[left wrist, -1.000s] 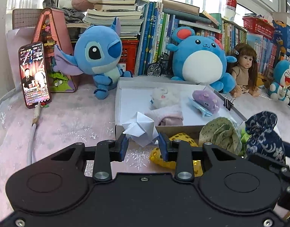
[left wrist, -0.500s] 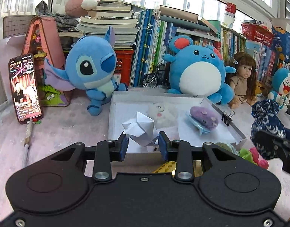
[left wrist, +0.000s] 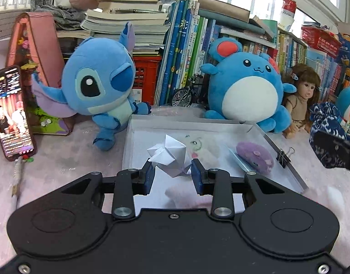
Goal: Organize soft objects
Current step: 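Carry the paper with the left tool while the right tool carries the floral pouch into the box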
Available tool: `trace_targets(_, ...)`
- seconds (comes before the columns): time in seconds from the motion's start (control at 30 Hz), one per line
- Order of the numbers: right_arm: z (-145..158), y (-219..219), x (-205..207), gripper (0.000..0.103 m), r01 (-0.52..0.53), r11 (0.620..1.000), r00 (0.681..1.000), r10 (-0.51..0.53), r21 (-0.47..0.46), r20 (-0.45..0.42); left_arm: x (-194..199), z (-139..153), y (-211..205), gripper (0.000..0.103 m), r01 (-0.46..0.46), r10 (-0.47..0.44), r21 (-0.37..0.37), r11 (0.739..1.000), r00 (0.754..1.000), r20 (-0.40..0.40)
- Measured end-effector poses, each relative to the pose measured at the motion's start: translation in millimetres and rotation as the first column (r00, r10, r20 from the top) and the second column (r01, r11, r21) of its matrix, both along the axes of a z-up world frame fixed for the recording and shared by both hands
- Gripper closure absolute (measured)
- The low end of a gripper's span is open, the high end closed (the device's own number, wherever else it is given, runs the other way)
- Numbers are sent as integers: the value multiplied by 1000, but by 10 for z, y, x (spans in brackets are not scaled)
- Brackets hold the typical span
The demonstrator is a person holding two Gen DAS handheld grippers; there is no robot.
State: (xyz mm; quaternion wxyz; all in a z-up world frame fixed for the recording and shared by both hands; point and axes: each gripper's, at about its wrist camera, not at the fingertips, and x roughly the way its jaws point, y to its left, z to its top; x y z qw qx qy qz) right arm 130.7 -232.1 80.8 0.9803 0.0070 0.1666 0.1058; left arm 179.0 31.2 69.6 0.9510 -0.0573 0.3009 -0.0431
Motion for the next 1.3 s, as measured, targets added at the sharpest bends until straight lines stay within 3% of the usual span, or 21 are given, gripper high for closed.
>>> trace_targets(0.27,32,-40,555,48,-29,992,993,43,126,-110,451,-90,-21,70,2,-2,2,1000,999,-39)
trace_targets(0.5,-139,102,902,48,-5,999,983,14,51,-184,704,-291,-3,70,-20,18,-12,1000,992,-124)
trace_targets(0.87,-410,172,1130,47,33,999,965,-39,-26,-258,829,-452,-60,70,-12,16,21,1000,987,-161)
trace_targets(1.3,-432,300,1184,47,-34,997,948,54,67,-313,882,-498,-113,70,0,3,20,1000,983,-182)
